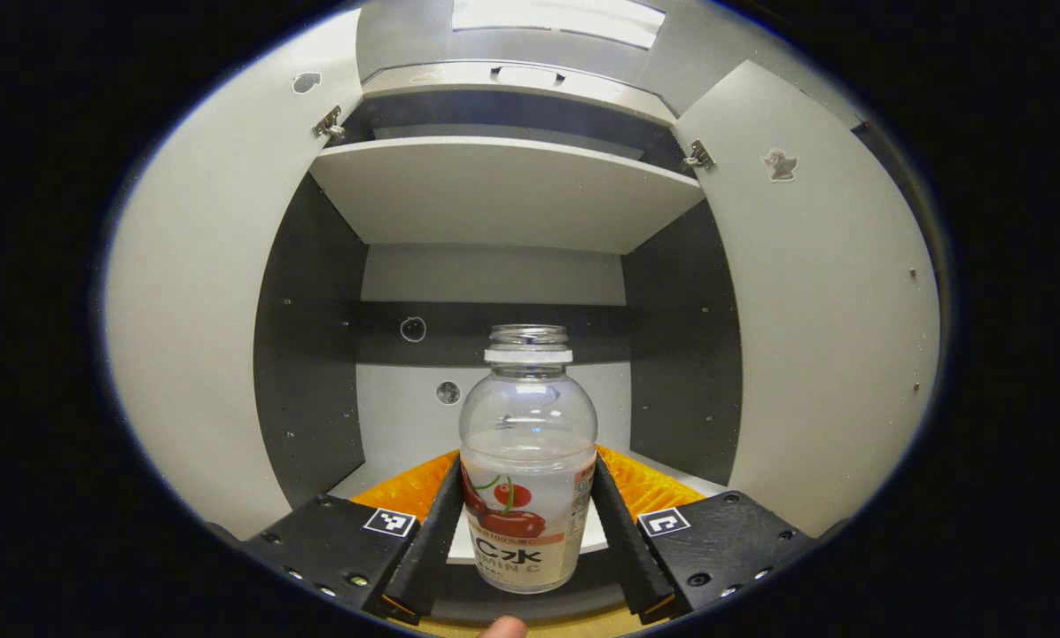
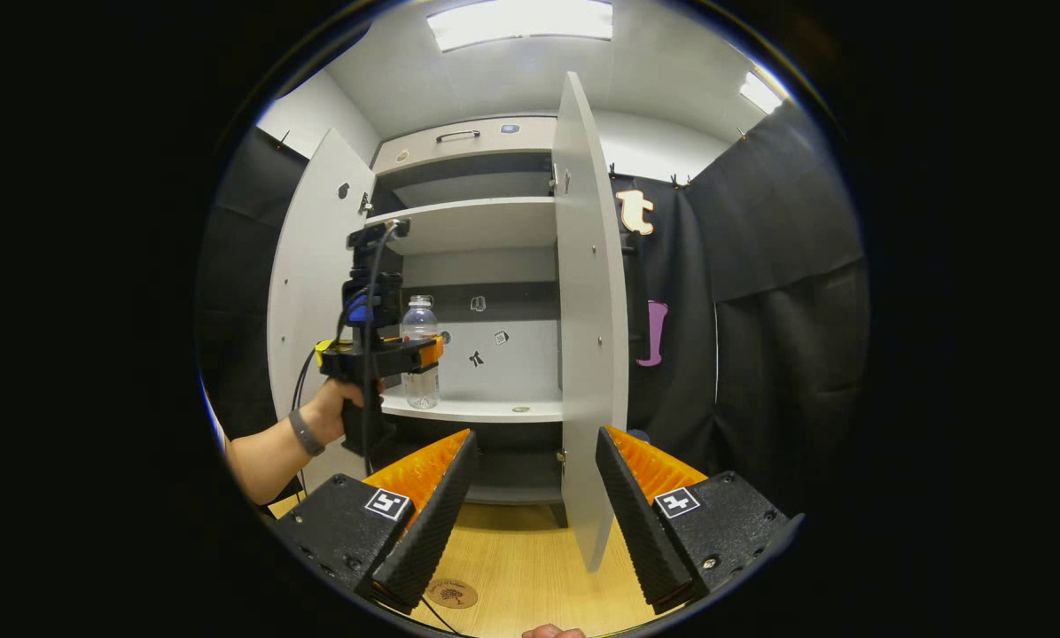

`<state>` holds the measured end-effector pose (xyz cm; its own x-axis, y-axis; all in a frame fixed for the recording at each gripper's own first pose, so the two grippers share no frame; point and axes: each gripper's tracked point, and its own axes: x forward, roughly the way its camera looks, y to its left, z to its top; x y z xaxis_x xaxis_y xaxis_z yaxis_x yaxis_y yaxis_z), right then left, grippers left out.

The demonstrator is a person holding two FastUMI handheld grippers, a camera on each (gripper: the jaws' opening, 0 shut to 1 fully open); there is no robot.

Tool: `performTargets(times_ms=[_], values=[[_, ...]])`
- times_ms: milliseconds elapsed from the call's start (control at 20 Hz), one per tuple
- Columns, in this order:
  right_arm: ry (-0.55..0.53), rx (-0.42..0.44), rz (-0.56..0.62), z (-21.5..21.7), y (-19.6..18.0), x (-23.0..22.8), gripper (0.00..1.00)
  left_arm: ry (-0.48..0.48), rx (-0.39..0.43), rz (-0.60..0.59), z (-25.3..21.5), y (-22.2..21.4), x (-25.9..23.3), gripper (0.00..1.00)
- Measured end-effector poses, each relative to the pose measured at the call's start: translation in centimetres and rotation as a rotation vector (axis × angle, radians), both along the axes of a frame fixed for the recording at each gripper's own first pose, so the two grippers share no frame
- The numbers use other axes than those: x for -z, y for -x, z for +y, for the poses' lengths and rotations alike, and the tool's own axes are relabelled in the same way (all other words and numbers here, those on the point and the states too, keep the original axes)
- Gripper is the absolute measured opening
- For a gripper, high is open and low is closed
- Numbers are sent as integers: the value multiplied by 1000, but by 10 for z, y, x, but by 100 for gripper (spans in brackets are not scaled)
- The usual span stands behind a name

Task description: Grasp the bottle in the cabinet with the left hand and place it on the coaster, then close the right door with the right hand and the left door with the left hand.

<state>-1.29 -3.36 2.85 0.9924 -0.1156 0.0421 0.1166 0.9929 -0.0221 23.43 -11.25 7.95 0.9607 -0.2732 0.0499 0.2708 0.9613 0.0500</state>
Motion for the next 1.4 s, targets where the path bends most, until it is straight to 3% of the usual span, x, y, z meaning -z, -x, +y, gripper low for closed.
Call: performTargets(times_ms=[50, 450, 1000, 1250, 1400], values=[[4, 3, -4, -2, 1, -2, 83, 5, 9, -4, -2, 13, 1, 72], [40, -1, -44, -11, 5, -21, 83, 21, 25, 27, -5, 93, 49, 76], [75, -69, -30, 1, 8, -29, 83, 99, 96, 200, -31, 173, 202, 76], [78, -101, 9, 7, -2, -26, 83, -18, 87, 244, -35, 200, 270, 76], [79, -109, 24, 11, -7, -25, 83, -52, 69, 190, -36, 204, 285, 76]])
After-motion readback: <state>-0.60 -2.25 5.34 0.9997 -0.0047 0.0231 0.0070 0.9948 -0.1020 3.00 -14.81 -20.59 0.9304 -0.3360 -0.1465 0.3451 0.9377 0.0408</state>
